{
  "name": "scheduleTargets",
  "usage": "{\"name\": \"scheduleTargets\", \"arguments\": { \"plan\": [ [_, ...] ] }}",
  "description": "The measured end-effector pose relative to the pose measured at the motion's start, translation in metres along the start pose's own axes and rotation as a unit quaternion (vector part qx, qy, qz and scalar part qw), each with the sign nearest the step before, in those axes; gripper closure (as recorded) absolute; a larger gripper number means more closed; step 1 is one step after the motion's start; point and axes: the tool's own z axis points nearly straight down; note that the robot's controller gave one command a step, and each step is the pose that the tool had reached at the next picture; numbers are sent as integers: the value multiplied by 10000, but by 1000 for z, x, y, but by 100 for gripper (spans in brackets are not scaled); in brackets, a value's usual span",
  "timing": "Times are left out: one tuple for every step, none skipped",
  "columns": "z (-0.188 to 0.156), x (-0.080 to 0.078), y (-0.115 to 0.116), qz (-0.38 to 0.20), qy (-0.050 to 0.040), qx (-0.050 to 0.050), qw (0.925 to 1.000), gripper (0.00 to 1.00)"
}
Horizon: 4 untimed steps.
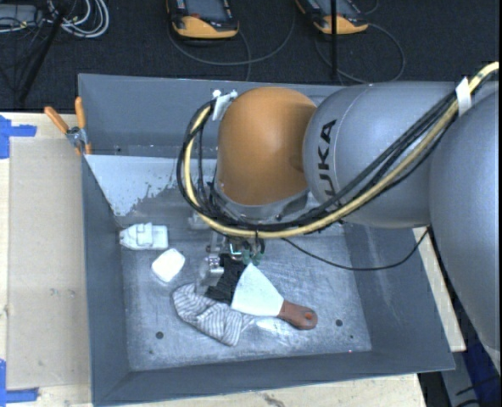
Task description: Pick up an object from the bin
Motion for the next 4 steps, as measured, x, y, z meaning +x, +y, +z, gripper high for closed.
{"name": "scheduleTargets", "arguments": {
  "plan": [
    [-5,-2,-1,16,-39,-7,10000,0],
    [34,-7,-4,51,-81,-18,10000,0],
    [106,3,-42,-531,-15,-29,9986,100],
    [106,3,-42,-529,-15,-29,9986,100]
  ]
}}
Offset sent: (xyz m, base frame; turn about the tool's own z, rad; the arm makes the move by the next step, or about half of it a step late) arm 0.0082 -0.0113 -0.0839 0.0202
